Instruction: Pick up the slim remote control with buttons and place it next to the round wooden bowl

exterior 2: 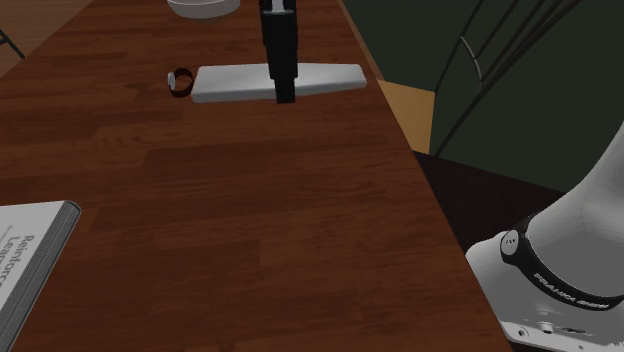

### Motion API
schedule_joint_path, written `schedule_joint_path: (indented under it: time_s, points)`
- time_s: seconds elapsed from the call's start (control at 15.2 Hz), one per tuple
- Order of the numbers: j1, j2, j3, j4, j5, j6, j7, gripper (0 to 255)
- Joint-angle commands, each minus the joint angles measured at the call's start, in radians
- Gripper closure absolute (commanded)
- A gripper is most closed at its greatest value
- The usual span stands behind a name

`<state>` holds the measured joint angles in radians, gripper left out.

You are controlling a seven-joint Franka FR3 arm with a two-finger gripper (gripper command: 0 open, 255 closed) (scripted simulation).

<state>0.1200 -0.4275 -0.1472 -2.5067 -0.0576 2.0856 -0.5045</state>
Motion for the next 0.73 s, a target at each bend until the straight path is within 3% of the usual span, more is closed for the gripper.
schedule_joint_path:
  time_s: [0.0, 0.2, 0.66]
  points:
    - [0.0, -0.012, 0.002, 0.022, 0.0, -0.034, 0.001, 255]
    - [0.001, -0.025, 0.005, 0.051, 0.001, -0.076, 0.002, 255]
    - [-0.039, 0.171, -0.105, 0.237, -0.001, -0.064, -0.153, 255]
